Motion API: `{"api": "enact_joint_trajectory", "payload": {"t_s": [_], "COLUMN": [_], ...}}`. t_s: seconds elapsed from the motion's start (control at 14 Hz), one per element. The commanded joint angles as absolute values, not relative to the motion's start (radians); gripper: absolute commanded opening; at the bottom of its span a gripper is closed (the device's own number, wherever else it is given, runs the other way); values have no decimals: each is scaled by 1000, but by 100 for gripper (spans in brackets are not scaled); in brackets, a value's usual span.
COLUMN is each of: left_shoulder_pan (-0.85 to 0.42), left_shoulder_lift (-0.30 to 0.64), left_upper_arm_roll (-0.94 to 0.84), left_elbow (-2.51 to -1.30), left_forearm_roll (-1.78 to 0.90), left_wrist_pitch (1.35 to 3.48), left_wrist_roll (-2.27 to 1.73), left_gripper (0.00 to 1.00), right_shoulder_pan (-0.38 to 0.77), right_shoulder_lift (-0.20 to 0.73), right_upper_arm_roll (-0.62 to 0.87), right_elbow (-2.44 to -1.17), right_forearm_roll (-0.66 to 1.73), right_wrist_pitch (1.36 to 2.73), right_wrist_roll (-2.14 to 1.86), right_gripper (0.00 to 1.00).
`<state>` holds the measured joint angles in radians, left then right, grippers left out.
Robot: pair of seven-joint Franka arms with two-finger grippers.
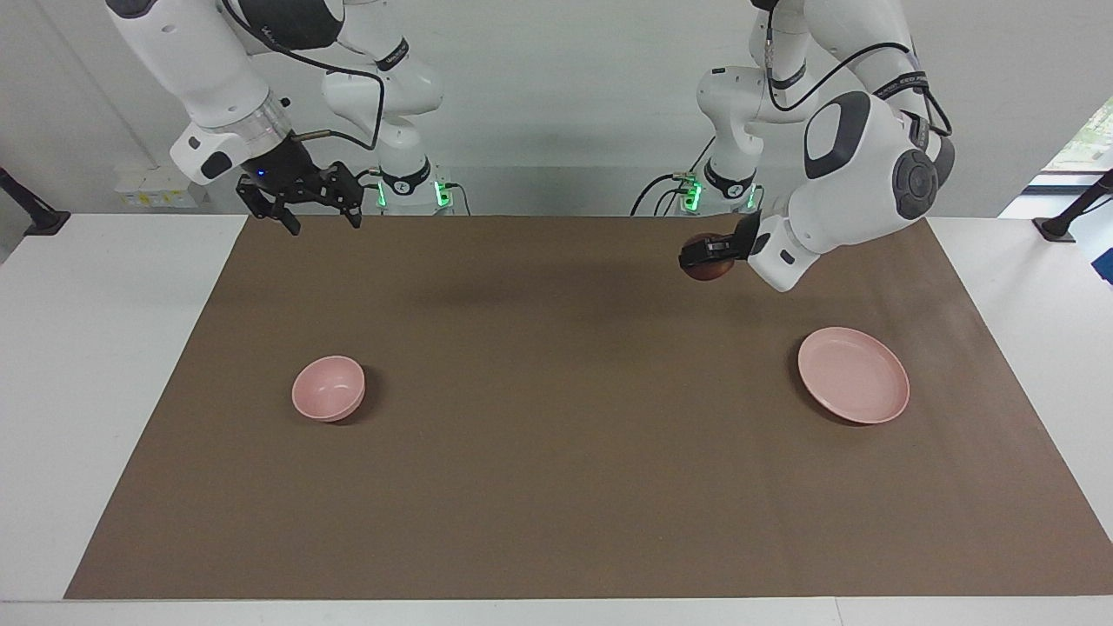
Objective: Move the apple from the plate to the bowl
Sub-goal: 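Lift the apple with the left gripper while the right gripper reaches in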
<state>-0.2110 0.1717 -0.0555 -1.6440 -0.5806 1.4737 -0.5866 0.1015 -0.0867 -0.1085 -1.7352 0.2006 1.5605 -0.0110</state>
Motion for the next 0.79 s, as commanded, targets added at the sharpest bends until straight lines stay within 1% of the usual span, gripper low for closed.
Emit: {"api": "enact_joint_trajectory", "payload": {"t_s": [0.0,0.14,0.29,0.43,0.57,0.71], "left_shoulder_pan": [-219,-221,-225,-264,-317,-365], "left_shoulder_lift": [160,164,164,176,172,179], "left_upper_arm_roll": [-99,-121,-126,-130,-132,-133], "left_elbow": [-1654,-1672,-1703,-1726,-1785,-1796], "left_forearm_roll": [-678,-772,-888,-1012,-1203,-1325], "left_wrist_pitch": [1534,1572,1632,1686,1808,1894], "left_wrist_roll": [-767,-810,-888,-905,-913,-960], "left_gripper": [0,0,0,0,0,0], "right_shoulder_pan": [101,103,132,124,120,94], "right_shoulder_lift": [-124,-132,-147,-181,-193,-218], "right_upper_arm_roll": [-107,-107,-107,-109,-112,-118], "right_elbow": [-1810,-1834,-1876,-1929,-1945,-1971], "right_forearm_roll": [308,383,428,547,602,748], "right_wrist_pitch": [1585,1588,1606,1606,1597,1551], "right_wrist_roll": [26,72,78,141,135,141], "right_gripper": [100,100,100,100,100,100]}}
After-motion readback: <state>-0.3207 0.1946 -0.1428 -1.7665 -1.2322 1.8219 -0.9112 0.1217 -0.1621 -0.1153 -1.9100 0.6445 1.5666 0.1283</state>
